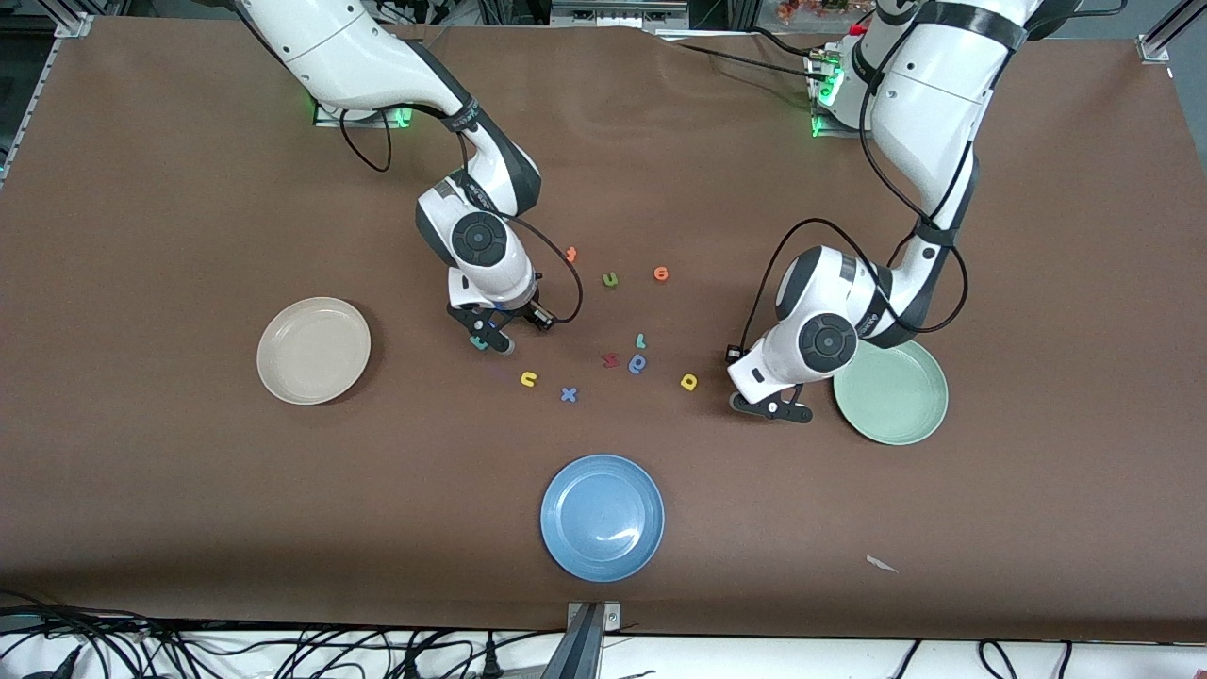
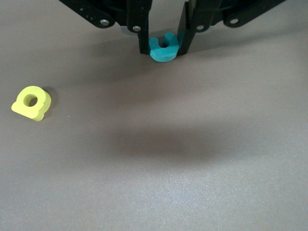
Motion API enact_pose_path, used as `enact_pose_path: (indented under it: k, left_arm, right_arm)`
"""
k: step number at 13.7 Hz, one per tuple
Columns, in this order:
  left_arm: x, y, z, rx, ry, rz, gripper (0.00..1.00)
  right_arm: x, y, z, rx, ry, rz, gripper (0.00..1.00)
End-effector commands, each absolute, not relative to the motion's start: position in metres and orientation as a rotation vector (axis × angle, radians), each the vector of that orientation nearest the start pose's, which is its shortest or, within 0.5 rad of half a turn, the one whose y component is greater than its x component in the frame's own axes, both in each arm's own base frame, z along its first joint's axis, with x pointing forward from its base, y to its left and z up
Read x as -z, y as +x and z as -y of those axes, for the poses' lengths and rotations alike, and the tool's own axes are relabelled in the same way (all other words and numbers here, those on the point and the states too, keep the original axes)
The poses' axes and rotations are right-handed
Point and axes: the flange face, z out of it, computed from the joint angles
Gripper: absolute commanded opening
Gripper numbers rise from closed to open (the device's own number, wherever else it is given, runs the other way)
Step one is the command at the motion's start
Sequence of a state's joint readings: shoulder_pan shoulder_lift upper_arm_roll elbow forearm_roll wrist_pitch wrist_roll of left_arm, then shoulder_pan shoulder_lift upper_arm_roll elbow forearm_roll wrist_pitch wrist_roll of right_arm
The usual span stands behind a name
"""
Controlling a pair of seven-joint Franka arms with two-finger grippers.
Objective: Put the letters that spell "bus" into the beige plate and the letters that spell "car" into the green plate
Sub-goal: 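Grasp the yellow letter with the right gripper while the left gripper grasps cyan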
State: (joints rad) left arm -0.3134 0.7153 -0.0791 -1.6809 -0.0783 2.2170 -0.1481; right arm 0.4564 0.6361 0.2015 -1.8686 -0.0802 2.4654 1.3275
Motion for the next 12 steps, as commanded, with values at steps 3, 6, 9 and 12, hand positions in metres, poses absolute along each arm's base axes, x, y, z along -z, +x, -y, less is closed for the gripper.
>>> enact_pose_path:
  k: [3,6,9,12]
  left_arm:
    - [-0.18,0.607,0.252,-0.298,-3.165,-0.285,0.17]
    - [-0.22,0.62,0.231,-0.318,-3.163,-0.246,0.17]
    - [-0.245,0.631,0.208,-0.356,-3.155,-0.214,0.17]
    - [-0.26,0.646,0.171,-0.353,-3.028,-0.277,0.18]
  right_arm:
    - [-0.174,0.507,-0.384,-0.127,-2.961,-0.935,0.46]
    - [-0.174,0.507,-0.384,-0.127,-2.964,-0.926,0.35]
    - [-0.174,0.507,-0.384,-0.127,-2.964,-0.924,0.26]
    - [-0.174,0.507,-0.384,-0.127,-2.965,-0.921,0.2]
